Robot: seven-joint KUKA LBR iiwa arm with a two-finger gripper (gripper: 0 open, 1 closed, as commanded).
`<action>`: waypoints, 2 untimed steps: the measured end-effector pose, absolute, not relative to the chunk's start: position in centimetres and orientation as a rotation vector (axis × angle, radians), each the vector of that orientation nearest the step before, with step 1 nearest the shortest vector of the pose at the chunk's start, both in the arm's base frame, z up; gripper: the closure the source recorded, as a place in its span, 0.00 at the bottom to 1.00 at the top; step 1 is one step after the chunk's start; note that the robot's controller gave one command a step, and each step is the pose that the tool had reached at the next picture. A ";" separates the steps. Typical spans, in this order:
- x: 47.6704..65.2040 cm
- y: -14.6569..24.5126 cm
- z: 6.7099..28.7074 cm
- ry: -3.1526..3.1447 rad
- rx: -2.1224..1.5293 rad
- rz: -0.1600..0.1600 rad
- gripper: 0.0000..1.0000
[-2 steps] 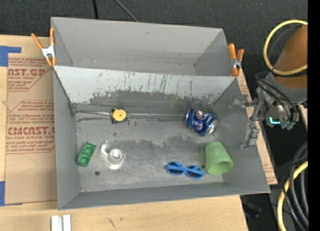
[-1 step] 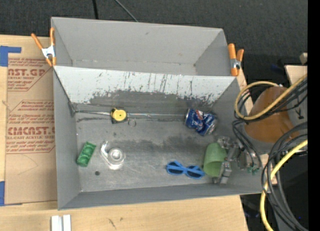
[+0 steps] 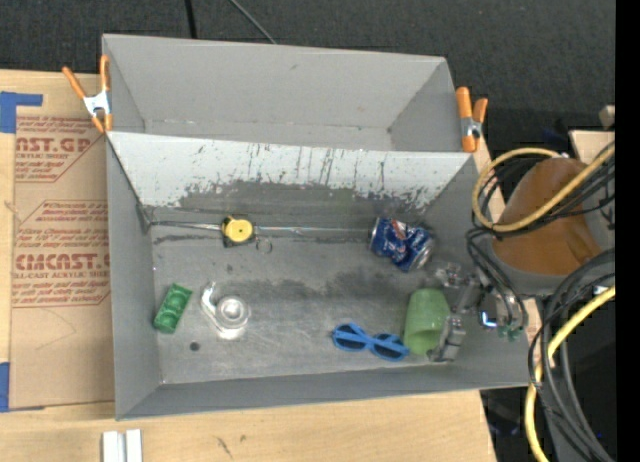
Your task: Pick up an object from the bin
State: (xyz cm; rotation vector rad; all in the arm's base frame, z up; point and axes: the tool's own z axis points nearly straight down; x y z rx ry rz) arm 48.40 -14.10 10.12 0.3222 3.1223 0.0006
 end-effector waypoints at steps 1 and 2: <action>48.4 -13.2 11.5 3.132 0.217 -0.001 0.00; 48.0 -14.0 6.8 3.133 0.194 0.000 0.00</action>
Offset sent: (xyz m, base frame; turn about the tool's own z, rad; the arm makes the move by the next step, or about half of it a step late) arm -0.0001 0.0090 0.0141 -0.0673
